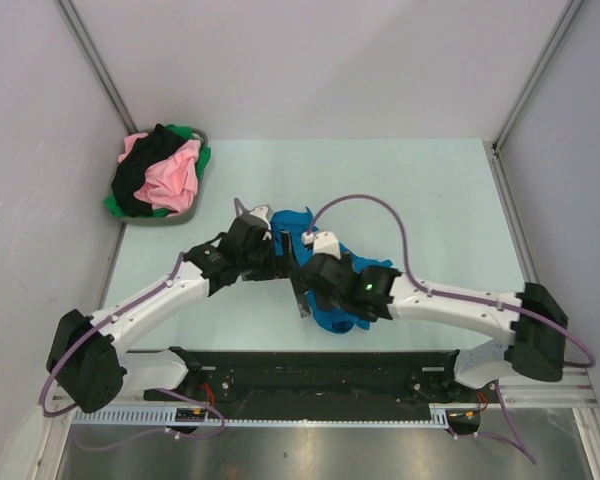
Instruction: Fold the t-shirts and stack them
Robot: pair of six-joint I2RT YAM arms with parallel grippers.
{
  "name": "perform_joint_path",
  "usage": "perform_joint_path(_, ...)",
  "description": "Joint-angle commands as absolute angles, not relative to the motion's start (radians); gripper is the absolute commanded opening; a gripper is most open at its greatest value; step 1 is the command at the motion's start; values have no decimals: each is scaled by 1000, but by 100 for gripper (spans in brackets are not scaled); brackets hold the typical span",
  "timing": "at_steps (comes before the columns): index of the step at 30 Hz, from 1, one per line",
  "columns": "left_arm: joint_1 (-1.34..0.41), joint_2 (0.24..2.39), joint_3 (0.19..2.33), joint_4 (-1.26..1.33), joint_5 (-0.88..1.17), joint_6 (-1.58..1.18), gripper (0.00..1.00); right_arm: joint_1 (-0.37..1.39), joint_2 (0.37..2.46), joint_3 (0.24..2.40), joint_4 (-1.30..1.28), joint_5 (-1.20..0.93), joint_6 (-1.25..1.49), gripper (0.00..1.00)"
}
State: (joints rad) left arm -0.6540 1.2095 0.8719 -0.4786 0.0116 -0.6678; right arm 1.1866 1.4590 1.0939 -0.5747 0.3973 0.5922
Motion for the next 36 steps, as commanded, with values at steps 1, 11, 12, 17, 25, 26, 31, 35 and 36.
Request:
perform_joint_path(1,-745,1264,864,-414,37,-702,93,1095,1352,1141,-661,532,600,100)
perform_joint_path(11,-896,1459,914,-319,84,-781,89,810,1289,1010,-692,520,640,100)
perform_joint_path(12,-897,1476,919,-319,83,-784,89,801,1281,996,-684,511,640,100)
perform_joint_path(17,-899,1511,960,-337,72,-781,89,781,1258,947,-654,499,640,100)
perform_joint_path(25,-897,1564,1092,-413,38,-772,89,755,1220,905,-630,480,629,100)
perform_joint_path(26,-897,1571,1098,-417,37,-769,89,753,1218,904,-629,477,627,100)
perform_joint_path(31,-899,1598,1088,-403,58,-770,88,747,1209,878,-617,468,624,100)
perform_joint_path(35,-899,1598,1048,-397,52,-772,88,742,1204,865,-609,462,624,100)
perform_joint_path(36,-899,1592,1039,-394,49,-772,87,742,1204,864,-604,460,623,100)
